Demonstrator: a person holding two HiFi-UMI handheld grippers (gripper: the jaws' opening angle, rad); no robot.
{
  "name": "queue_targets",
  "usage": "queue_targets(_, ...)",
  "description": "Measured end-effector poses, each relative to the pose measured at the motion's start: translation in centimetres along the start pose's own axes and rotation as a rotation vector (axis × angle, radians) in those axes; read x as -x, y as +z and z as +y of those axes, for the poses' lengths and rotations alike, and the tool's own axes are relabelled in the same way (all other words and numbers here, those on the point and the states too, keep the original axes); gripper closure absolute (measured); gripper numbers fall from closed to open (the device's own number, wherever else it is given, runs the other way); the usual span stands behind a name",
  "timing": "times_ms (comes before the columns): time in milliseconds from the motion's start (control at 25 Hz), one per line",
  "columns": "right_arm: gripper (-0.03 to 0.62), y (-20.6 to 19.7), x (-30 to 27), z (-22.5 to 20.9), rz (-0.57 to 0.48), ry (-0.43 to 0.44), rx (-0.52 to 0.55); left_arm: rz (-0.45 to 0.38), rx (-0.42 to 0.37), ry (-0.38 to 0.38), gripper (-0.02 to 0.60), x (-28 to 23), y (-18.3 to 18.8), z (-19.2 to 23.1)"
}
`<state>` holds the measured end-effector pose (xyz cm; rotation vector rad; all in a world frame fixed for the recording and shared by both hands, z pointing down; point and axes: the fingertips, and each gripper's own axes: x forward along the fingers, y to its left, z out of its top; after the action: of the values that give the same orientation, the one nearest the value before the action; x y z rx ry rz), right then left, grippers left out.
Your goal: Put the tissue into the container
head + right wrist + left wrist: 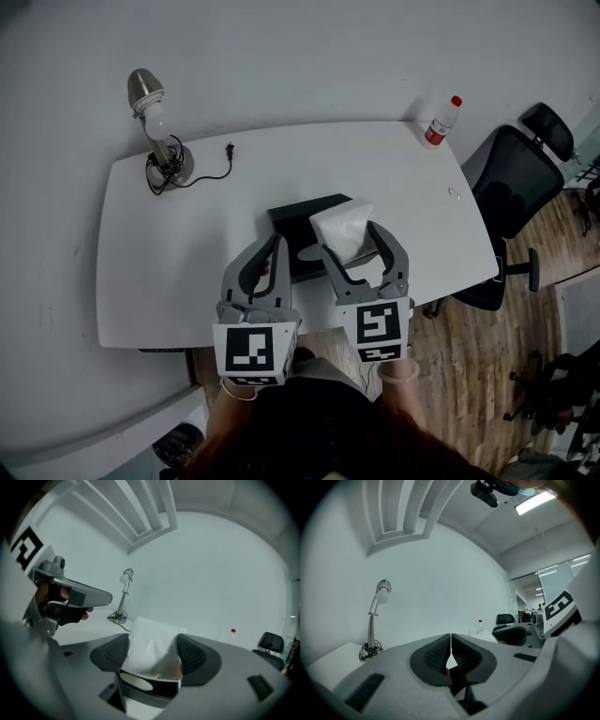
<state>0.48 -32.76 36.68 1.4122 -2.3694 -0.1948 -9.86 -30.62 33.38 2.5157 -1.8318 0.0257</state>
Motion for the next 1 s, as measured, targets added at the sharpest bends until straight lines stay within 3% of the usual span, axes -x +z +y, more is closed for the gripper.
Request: queue_targets(1000,0.252,-5.5,-4.6,1.8,0.254,0.038,0.000,0.065,0.061,-0.004,0.554,-2.7,-3.4,3.9)
